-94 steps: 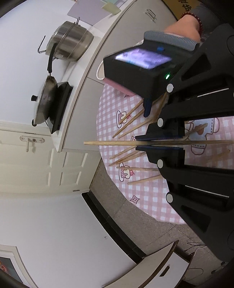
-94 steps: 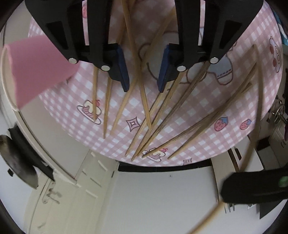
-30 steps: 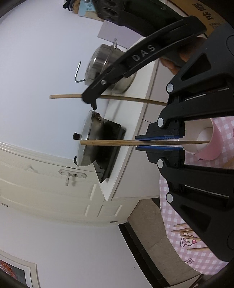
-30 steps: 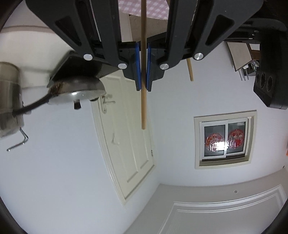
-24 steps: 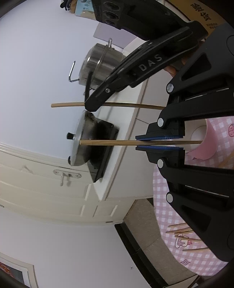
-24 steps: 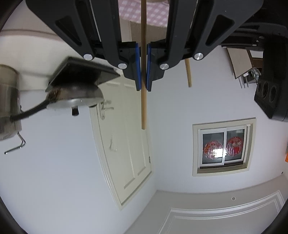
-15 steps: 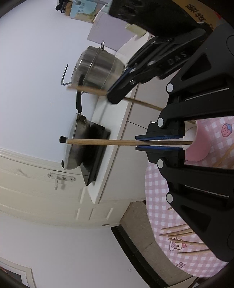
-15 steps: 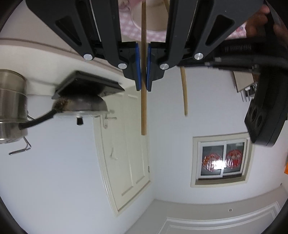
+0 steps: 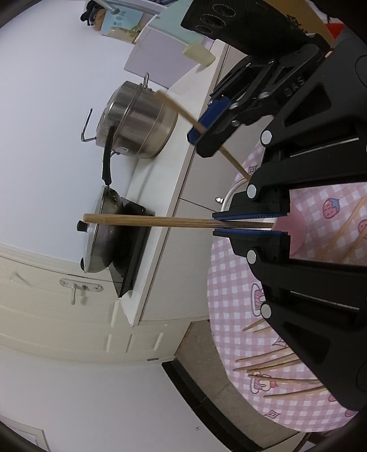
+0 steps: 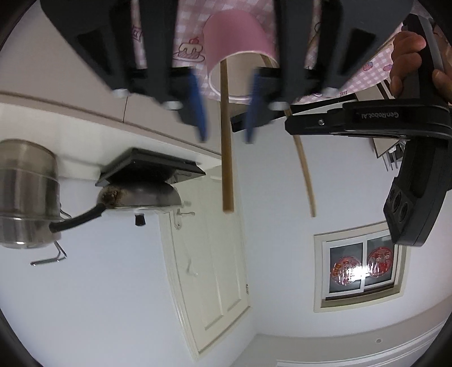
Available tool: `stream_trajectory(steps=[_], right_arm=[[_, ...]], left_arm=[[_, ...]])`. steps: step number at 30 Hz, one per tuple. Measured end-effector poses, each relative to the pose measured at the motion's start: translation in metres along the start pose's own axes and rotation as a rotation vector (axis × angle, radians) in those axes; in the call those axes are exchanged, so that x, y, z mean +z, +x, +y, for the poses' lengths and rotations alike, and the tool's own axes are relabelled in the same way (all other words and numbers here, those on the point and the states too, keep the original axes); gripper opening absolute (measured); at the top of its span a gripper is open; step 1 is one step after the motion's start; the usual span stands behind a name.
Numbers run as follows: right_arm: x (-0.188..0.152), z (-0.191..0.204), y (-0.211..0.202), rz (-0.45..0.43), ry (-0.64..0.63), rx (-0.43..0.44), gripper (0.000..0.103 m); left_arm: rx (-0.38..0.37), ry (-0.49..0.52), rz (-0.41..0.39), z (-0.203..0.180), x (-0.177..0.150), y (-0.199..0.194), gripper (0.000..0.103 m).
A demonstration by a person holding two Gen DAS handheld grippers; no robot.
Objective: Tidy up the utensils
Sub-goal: 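Lower both held chopsticks into the pink cup and open both tools, then lower both tools to the table and grasp one chopstick each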
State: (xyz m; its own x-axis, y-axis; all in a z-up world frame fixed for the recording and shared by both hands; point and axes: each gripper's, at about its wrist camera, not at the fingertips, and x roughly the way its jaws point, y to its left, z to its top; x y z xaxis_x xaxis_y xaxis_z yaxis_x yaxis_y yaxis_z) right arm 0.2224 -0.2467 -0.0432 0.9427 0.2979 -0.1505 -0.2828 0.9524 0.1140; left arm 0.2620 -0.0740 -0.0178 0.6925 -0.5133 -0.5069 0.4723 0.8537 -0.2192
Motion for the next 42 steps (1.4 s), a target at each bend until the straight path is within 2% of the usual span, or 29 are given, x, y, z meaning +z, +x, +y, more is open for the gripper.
stream_trajectory(steps=[11, 22, 25, 27, 28, 29, 30, 32, 37, 42], right_arm=[[0.003, 0.001, -0.014, 0.03, 0.048, -0.033, 0.052], [-0.001, 0.003, -0.025, 0.064, 0.084, -0.043, 0.055], [-0.005, 0.005, -0.028, 0.089, 0.092, -0.047, 0.056], [-0.009, 0.007, -0.031, 0.109, 0.098, -0.042, 0.057], [-0.011, 0.008, -0.033, 0.117, 0.099, -0.043, 0.058], [-0.014, 0.008, -0.035, 0.128, 0.1, -0.045, 0.058], [-0.016, 0.009, -0.037, 0.139, 0.101, -0.044, 0.058], [-0.02, 0.01, -0.04, 0.16, 0.103, -0.044, 0.058], [-0.035, 0.016, -0.05, 0.217, 0.116, -0.033, 0.058], [-0.052, 0.035, -0.054, 0.274, 0.064, -0.006, 0.058]], left_arm=[[0.002, -0.015, 0.021, 0.001, 0.001, -0.012, 0.007], [-0.031, -0.022, 0.038, 0.004, -0.003, -0.023, 0.007], [-0.009, -0.014, 0.033, 0.007, -0.008, -0.034, 0.007], [0.016, -0.02, 0.035, 0.015, -0.014, -0.043, 0.046], [0.042, -0.029, 0.011, 0.02, -0.017, -0.051, 0.083], [0.075, -0.034, -0.043, 0.025, -0.022, -0.063, 0.085], [0.101, -0.014, -0.065, 0.029, -0.026, -0.072, 0.085], [0.134, 0.009, -0.057, 0.039, -0.032, -0.084, 0.085], [0.181, -0.02, -0.037, 0.073, -0.048, -0.114, 0.085], [0.252, -0.049, 0.004, 0.104, -0.066, -0.126, 0.085]])
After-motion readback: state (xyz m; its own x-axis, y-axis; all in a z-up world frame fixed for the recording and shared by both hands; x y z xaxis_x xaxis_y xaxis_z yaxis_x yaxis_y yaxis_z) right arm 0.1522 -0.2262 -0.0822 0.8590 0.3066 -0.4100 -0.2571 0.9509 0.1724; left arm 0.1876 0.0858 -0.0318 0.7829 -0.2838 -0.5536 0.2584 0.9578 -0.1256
